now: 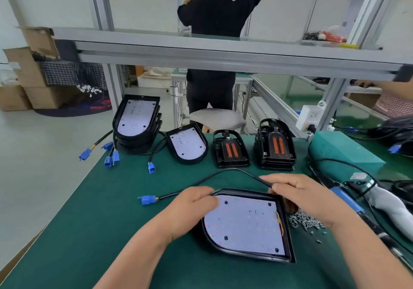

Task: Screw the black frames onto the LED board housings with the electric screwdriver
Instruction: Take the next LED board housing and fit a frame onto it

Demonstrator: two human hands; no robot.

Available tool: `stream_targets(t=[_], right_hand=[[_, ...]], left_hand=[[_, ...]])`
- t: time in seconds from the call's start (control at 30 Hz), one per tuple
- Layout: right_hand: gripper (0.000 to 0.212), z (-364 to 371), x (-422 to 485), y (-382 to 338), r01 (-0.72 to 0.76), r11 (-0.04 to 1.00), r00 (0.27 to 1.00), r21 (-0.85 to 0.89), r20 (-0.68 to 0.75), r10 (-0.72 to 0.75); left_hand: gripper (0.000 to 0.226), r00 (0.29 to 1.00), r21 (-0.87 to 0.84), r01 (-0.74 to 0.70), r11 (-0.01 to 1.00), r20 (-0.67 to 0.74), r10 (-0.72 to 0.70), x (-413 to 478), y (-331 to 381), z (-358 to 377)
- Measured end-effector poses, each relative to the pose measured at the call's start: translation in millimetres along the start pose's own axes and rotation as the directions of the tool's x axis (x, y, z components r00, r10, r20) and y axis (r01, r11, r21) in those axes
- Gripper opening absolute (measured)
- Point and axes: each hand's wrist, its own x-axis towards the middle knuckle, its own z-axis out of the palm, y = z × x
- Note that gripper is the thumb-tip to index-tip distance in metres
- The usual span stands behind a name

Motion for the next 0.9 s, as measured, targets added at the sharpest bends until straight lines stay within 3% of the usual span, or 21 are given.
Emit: stream_targets(t=[0.07, 0.17, 0.23, 0.37, 0.57, 0.77, 0.9], right_hand=[[0.048, 5, -8, 1, 0.025, 0.998, 1.0, -0.062, -0.007, -0.026], [0.05, 8, -14, 4, 0.018, 1.0, 1.0, -0.021, 0.002, -0.018], [0.044, 15, -16, 3, 0.039, 0.999, 0.999, -0.022, -0.012, -0.039], [0.02, 35, -14, 6, 0.198, 0.959, 0.962, -0.201, -0.148, -0.229], [0.023, 31, 1, 5, 0.172, 0.985, 0.971, 0.02, -0.17, -0.166], [0.036, 35, 23, 11, 0.142, 0.952, 0.99, -0.27, 0.026, -0.14], [0.043, 32, 31, 15, 0.081, 0.925, 0.996, -0.371, 0.05, -0.067]], left_hand=[[0.035, 1.0, 0.027, -0.006, 1.0, 0.003, 0.006, 0, -2, 1], [0.036, 0.999, 0.079, -0.032, 0.996, 0.005, 0.032, -1, -5, 2], [0.036, 1.0, 0.118, -0.03, 0.993, 0.007, 0.03, -1, -5, 3], [0.031, 1.0, 0.147, -0.002, 0.989, 0.027, -0.002, -3, -3, 3], [0.037, 0.993, 0.313, 0.029, 0.949, 0.099, -0.063, -5, -2, 0], [0.036, 0.993, 0.413, -0.03, 0.91, 0.113, -0.019, -6, -3, 6], [0.033, 0.996, 0.423, -0.04, 0.905, 0.084, 0.005, -7, -2, 8]])
